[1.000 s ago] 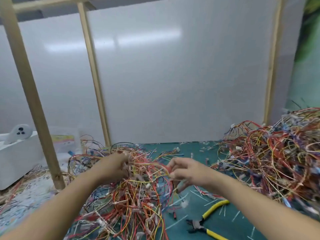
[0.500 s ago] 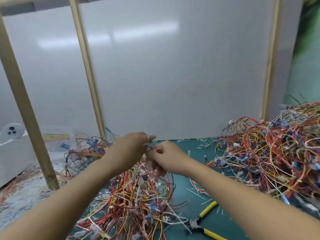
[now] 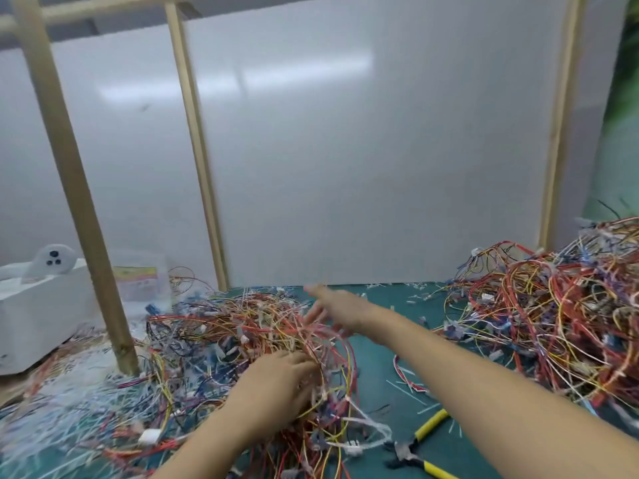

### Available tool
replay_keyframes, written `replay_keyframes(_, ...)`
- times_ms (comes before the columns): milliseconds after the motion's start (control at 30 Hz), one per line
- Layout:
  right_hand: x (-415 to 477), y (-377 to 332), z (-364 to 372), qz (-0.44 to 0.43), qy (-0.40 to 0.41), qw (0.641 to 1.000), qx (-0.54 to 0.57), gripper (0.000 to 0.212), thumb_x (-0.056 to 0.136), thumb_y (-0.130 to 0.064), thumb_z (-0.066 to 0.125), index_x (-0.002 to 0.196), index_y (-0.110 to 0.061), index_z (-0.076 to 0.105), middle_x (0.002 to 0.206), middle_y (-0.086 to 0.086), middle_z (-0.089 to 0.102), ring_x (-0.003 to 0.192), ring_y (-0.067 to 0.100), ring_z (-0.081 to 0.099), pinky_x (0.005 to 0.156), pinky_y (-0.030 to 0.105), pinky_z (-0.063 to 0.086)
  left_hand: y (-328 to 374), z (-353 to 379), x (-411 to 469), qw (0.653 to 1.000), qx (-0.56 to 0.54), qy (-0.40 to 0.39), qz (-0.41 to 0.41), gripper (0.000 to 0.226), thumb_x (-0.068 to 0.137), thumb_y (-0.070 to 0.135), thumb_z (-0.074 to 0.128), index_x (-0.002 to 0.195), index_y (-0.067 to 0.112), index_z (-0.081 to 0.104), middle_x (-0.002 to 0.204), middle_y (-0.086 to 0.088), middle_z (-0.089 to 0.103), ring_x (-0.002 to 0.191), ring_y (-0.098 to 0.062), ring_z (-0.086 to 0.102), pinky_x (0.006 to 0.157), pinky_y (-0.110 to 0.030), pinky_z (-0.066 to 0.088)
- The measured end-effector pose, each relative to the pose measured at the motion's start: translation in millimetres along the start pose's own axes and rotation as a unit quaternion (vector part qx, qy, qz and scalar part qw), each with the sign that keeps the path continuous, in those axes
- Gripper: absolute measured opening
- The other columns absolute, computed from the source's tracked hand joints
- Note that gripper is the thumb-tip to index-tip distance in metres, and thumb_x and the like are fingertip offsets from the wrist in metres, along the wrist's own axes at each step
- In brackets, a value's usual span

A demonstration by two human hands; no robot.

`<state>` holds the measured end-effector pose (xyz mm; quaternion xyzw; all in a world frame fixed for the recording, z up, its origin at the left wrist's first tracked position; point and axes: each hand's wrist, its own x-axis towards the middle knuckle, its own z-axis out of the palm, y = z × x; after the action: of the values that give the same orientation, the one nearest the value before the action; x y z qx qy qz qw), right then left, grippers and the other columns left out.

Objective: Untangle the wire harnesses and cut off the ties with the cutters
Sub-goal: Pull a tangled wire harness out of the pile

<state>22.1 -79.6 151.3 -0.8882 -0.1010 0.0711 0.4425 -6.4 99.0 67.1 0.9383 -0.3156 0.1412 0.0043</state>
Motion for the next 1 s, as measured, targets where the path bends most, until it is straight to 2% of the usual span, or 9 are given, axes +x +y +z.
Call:
replay_keyframes(67,5.5,-6.5,12.0,-0.037,0.033,0.984,-0.172,0.056,0.097,-0.054,0.043,0.073,-0.008,0.065,0.079,0.006,0.061,0.071,0.021,0.052,0.069,0.033,0.045,-0.6,3.2,-2.7,0.999,0.033,-0.005,0.009,0.051,0.098,0.052,0.025,0.132,0.031,0.057,0.136,0.012,0.058,0.120,-0.015,0.051,0.100,-0.034,0.043)
replay_keyframes(200,5.7,-14.4,38.1,-0.054,-0.040,0.978,-0.196,0.033,0.094,-0.023,0.060,0.071,0.000,0.059,0.064,0.009,0.043,0.063,0.020,0.040,0.056,0.031,0.031,-1.4,6.5,-7.6,1.000,-0.016,-0.011,0.000,0.046,0.097,0.048,0.026,0.129,0.035,0.057,0.133,0.017,0.055,0.121,-0.011,0.046,0.099,-0.031,0.041)
replay_keyframes(367,-5.8,-41.0,-6.3,-0.082,0.103,0.990,-0.047,0.025,0.098,-0.015,0.057,0.093,0.005,0.072,0.061,0.004,0.052,0.050,0.016,0.049,0.053,0.027,0.045,-21.1,-0.6,-26.7,0.955,-0.267,0.038,-0.121,0.047,0.098,0.054,0.043,0.145,0.050,0.037,0.147,0.036,0.028,0.136,0.009,0.029,0.117,-0.028,0.027)
replay_keyframes(567,-35.1,-36.7,-43.5,-0.120,0.215,0.933,0.263,0.015,0.097,-0.005,0.055,0.090,0.005,0.064,0.053,0.005,0.051,0.040,0.012,0.050,0.048,0.027,0.045,-22.2,-4.2,-29.4,0.907,-0.375,0.043,-0.188,0.047,0.097,0.049,0.054,0.141,0.049,0.037,0.141,0.020,0.043,0.124,-0.001,0.043,0.103,-0.027,0.037)
replay_keyframes(700,-50.0,0.1,-15.2,-0.061,0.179,0.970,0.153,0.030,0.094,-0.009,0.058,0.064,-0.011,0.059,0.050,0.001,0.052,0.048,0.019,0.048,0.046,0.023,0.038,-12.1,-17.8,-12.5,0.885,-0.393,0.058,-0.241,0.052,0.098,0.044,0.052,0.148,0.033,0.039,0.142,0.009,0.050,0.126,-0.015,0.051,0.108,-0.039,0.040)
replay_keyframes(767,-55.4,5.9,-10.3,-0.065,0.159,0.981,0.090,0.034,0.092,-0.014,0.062,0.059,-0.016,0.061,0.057,0.001,0.056,0.058,0.019,0.051,0.052,0.024,0.040,-5.1,-34.6,4.4,0.822,-0.476,0.114,-0.291,0.038,0.101,0.040,0.049,0.133,0.021,0.056,0.136,-0.001,0.060,0.123,-0.024,0.054,0.111,-0.049,0.037)
replay_keyframes(900,-64.8,-8.8,-19.6,-0.110,0.153,0.978,0.087,0.024,0.091,-0.015,0.066,0.071,-0.002,0.072,0.059,0.004,0.056,0.057,0.016,0.047,0.061,0.029,0.038,0.2,-64.1,30.7,0.511,-0.775,0.191,-0.318,0.028,0.105,0.026,0.044,0.125,0.010,0.055,0.118,-0.021,0.067,0.103,-0.032,0.064,0.091,-0.046,0.051)
replay_keyframes(933,-67.9,-11.9,-24.6,-0.126,0.164,0.974,0.093,0.024,0.091,-0.014,0.066,0.071,-0.004,0.073,0.057,0.002,0.056,0.055,0.015,0.047,0.058,0.027,0.038,-3.3,-70.5,34.1,0.480,-0.787,0.211,-0.325,0.031,0.104,0.024,0.048,0.125,0.004,0.056,0.111,-0.021,0.069,0.096,-0.030,0.067,0.082,-0.039,0.057)
replay_keyframes(1000,-73.8,-12.6,-34.4,-0.156,0.187,0.963,0.112,0.025,0.092,-0.012,0.064,0.072,-0.002,0.074,0.053,0.000,0.055,0.051,0.012,0.046,0.052,0.024,0.037,-10.2,-88.0,41.1,0.519,-0.752,0.245,-0.324,0.026,0.101,0.019,0.054,0.110,-0.004,0.064,0.088,-0.013,0.072,0.074,-0.021,0.068,0.061,-0.027,0.059)
